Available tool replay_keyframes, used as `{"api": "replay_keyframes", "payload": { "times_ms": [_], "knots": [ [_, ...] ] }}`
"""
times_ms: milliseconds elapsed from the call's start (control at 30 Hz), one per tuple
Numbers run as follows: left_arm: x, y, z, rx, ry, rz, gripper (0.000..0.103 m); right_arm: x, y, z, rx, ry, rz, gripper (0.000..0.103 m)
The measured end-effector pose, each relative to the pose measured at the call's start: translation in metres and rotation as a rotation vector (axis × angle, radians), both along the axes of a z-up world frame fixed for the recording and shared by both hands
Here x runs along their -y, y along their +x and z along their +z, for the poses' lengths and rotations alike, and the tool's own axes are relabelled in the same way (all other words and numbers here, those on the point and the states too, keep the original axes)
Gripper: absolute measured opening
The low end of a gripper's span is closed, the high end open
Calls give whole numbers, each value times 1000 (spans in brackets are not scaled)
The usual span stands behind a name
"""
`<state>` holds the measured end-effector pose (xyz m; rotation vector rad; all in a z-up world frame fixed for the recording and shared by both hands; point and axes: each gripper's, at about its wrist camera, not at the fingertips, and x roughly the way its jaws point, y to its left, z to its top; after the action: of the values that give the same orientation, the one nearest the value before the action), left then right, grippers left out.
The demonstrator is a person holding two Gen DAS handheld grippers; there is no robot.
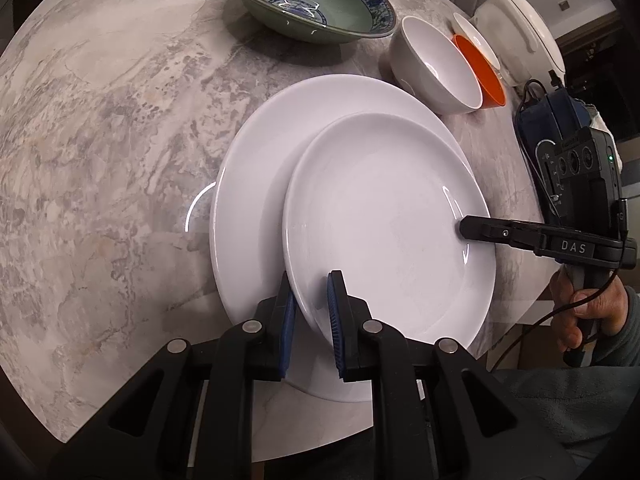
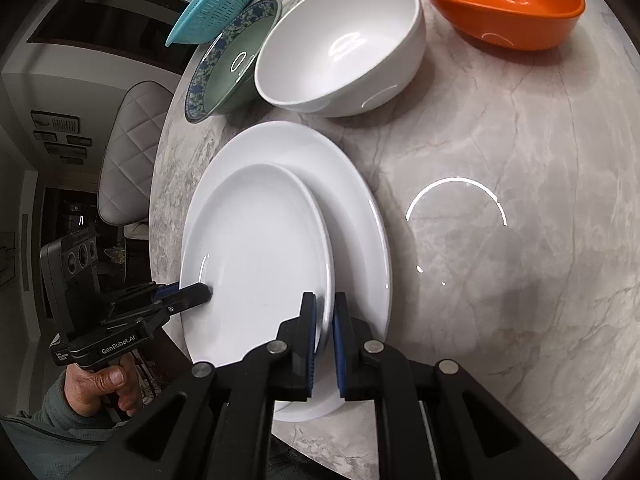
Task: Organize plates and bowls
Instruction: 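Open both grippers and withdraw from the stacked plates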
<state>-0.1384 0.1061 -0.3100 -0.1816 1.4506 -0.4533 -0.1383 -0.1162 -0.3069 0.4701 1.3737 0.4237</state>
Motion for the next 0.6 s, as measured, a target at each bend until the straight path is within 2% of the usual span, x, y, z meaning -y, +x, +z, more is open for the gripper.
{"api": "replay_keyframes", "payload": {
  "times_ms": [167,200,233,267,300,333,367,400,600],
  "knots": [
    [-11,-1,-1,2,-18,37,16,-2,1,0,20,-10,2,12],
    [-13,-1,0,3,-24,46,19,-3,1,0,28,-15,6,16],
    [-14,-2,2,6,-34,56,27,-4,0,1,36,-10,10,19],
    [-16,-3,5,16,-45,67,33,-4,0,2,42,-3,12,27],
    [-18,-4,10,29,-63,78,51,-5,-1,3,53,3,12,37],
    [-20,-5,17,47,-74,89,70,-6,-1,6,70,9,9,42],
    [-21,-6,24,70,-81,97,76,-6,-2,10,88,6,4,53],
    [-24,-5,31,86,-86,104,79,-5,-3,16,110,0,-2,60],
    [-32,19,65,105,-135,151,79,19,-6,43,174,27,-66,61]
  ]
}}
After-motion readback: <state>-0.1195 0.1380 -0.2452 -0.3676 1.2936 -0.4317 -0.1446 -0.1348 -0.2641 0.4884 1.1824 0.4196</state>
